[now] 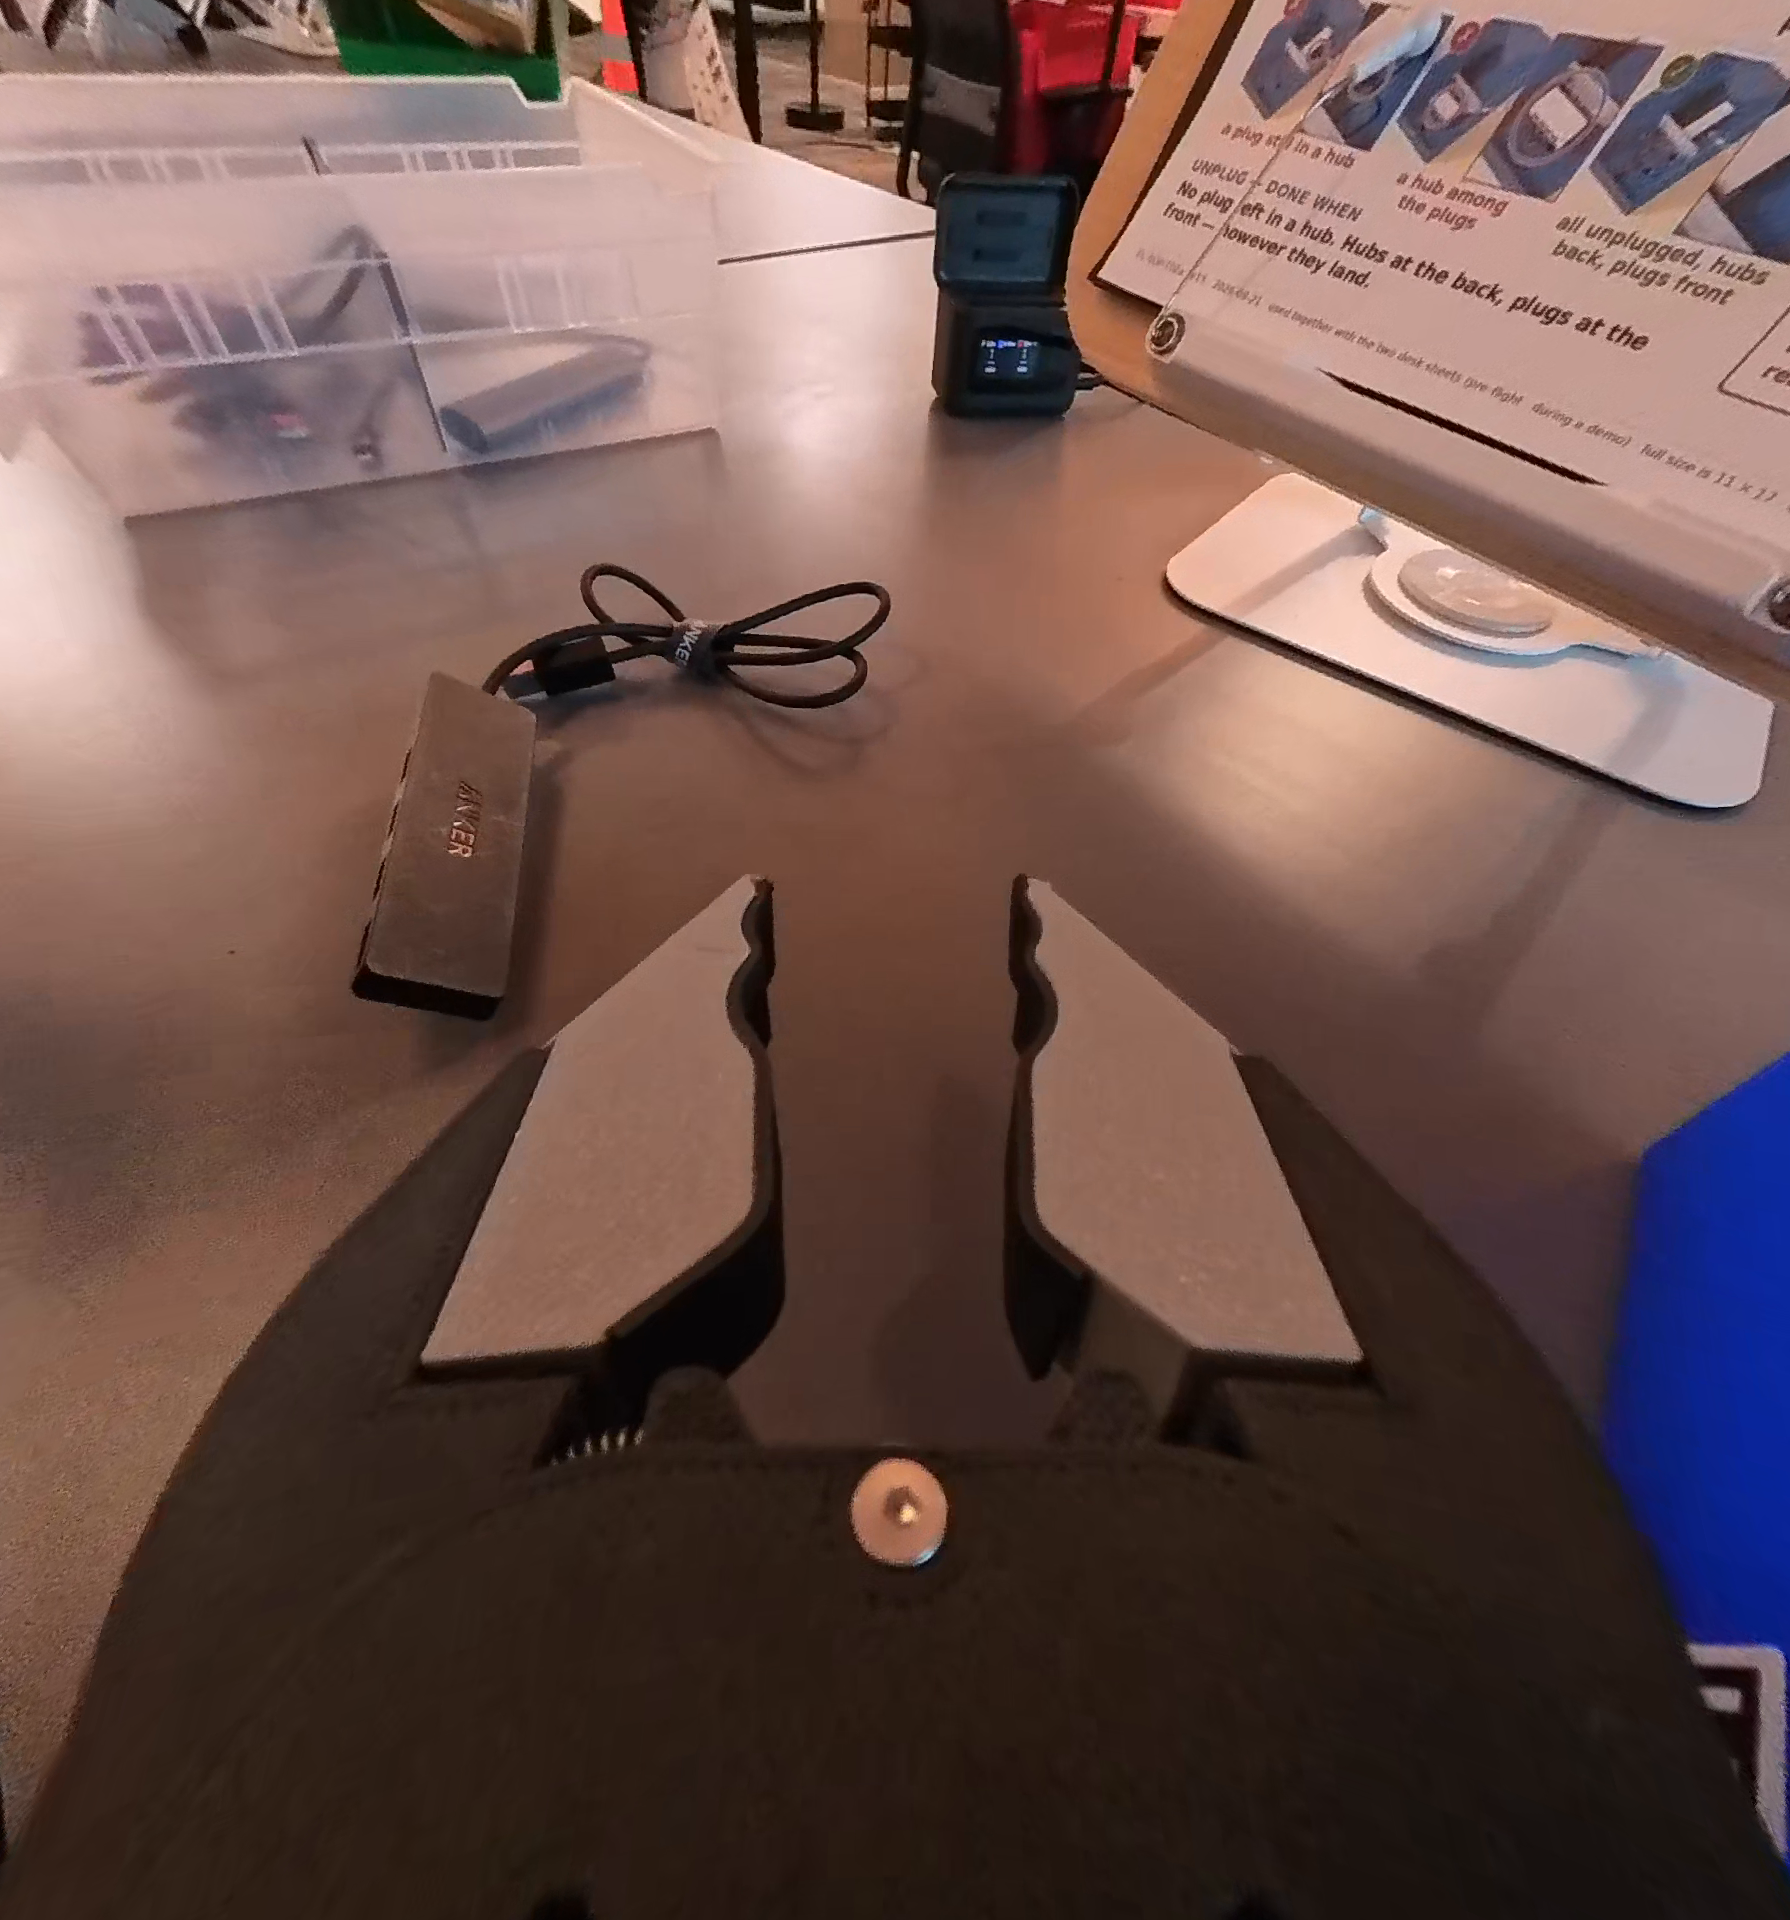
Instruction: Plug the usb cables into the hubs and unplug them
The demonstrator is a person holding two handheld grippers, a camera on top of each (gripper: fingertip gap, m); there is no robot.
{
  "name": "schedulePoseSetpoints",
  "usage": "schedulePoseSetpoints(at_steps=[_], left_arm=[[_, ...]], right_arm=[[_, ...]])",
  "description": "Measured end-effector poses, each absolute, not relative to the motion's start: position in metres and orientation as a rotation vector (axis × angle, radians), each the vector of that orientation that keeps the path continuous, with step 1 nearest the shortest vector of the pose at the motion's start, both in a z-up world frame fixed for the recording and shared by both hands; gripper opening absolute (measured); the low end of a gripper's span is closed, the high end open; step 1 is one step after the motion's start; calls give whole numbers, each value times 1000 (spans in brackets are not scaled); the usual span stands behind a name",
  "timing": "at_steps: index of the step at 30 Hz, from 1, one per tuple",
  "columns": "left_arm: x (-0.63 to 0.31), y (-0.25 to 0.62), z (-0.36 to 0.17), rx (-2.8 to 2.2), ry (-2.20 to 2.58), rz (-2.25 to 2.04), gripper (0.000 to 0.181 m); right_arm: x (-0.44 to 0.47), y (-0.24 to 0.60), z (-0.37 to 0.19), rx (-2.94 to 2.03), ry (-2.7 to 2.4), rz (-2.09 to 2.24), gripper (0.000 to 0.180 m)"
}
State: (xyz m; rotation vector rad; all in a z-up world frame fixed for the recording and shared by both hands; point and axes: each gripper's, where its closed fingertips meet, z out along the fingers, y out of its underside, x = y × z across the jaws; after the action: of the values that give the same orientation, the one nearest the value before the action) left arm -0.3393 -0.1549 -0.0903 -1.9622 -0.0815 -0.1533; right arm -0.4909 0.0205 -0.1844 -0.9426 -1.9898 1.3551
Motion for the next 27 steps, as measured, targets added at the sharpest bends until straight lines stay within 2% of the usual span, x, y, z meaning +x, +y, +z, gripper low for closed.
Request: schedulePoseSetpoints(at_steps=[3,6,9,11,12,17,18,19,22,27], left_arm=[[-454,-260,-75,-2142,-330,574,31],[-549,-387,-117,-2590,-723,849,32],[-587,-431,-166,-2777,-813,607,29],[-604,-455,-189,-2919,-797,607,48],[-608,-461,-198,-2985,-749,609,52],[-600,-453,-232,-3119,-554,413,38],[-601,-454,-229,-3119,-615,422,29],[-601,-457,-223,-3122,-667,459,3],[-604,-467,-176,-3091,-617,812,0],[-615,-457,-77,-2733,-804,1104,0]], right_arm=[[-493,21,-191,-993,-2024,1344,47],[-496,22,-194,-1036,-2037,1346,48],[-496,23,-195,-1054,-2038,1349,47],[-497,23,-195,-1060,-2038,1351,47],[-497,24,-194,-1061,-2034,1354,47],[-496,24,-193,-1066,-2025,1380,45],[-496,25,-192,-1068,-2025,1383,45],[-496,25,-192,-1070,-2024,1386,45],[-495,25,-192,-1068,-2024,1392,44],[-494,23,-193,-1049,-2035,1370,43]])
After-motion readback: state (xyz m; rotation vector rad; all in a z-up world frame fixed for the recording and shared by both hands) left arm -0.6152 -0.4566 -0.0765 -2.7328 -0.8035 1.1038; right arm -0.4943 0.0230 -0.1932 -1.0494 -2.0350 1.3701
